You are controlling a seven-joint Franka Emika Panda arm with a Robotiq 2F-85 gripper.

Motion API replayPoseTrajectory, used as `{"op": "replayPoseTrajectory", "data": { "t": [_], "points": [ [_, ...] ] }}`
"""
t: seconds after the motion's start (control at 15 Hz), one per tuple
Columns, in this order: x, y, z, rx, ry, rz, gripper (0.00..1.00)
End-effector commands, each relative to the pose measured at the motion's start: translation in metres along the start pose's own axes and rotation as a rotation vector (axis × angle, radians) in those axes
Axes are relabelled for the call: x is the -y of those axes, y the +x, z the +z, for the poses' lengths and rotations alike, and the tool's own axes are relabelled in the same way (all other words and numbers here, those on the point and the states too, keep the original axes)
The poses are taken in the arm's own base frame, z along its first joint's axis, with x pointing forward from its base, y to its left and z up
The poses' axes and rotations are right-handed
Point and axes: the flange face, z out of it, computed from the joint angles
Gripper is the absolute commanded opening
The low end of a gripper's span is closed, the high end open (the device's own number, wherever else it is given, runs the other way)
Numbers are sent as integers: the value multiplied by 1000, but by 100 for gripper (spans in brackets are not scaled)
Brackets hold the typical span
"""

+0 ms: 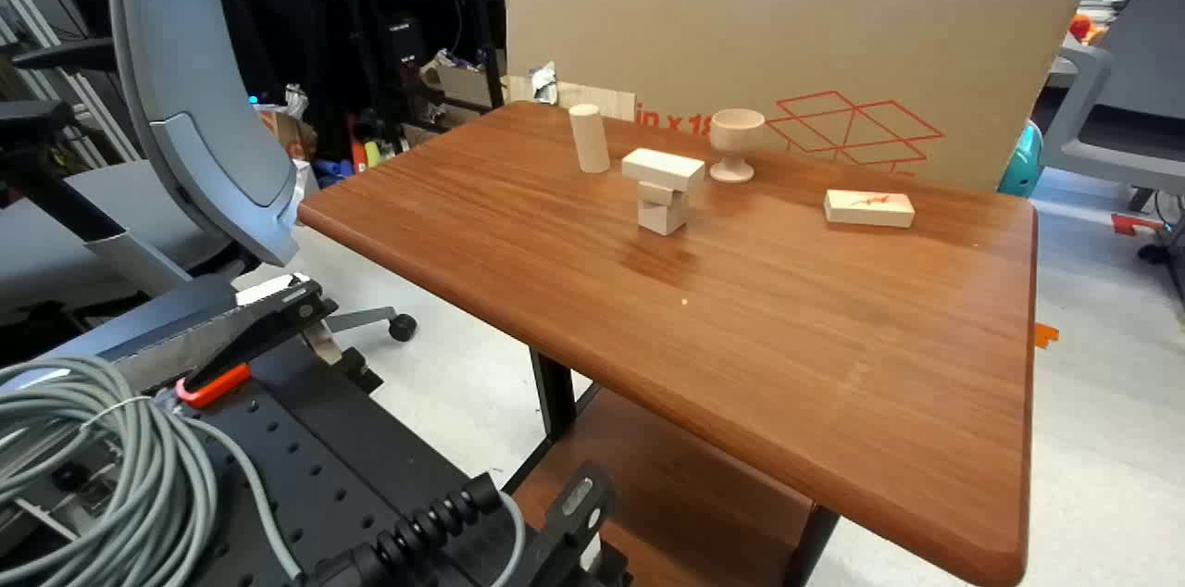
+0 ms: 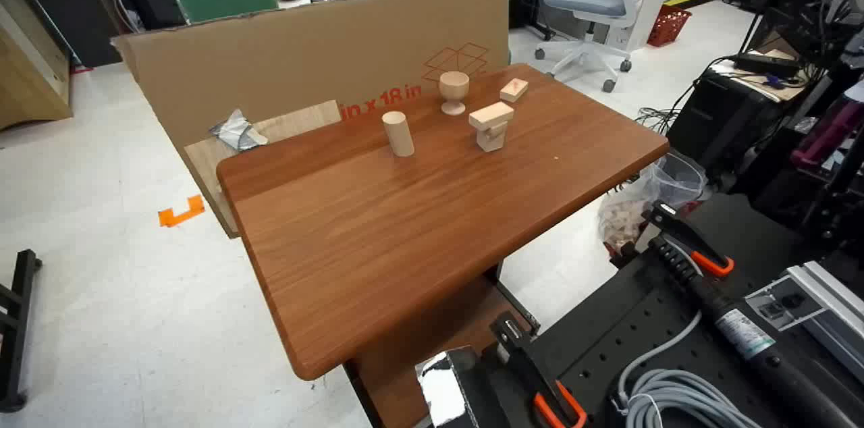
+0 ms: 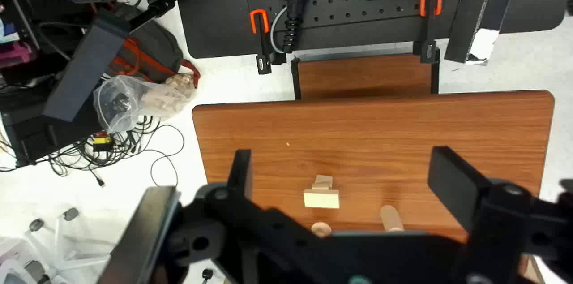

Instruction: Pick up the wooden wine cup and put it on top of the wooden block.

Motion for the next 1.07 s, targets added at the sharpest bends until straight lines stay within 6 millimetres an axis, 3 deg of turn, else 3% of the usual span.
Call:
{"op": "replayPoseTrajectory", "data": {
  "t": [0.0,0.6,0.8,1.0],
  "points": [
    [0,0,-1,-1,0,0,100],
    [0,0,-1,-2,0,0,100],
    [-2,13,4,3,17,-3,100],
    [-9,41,13,8,44,-3,100]
  ]
}}
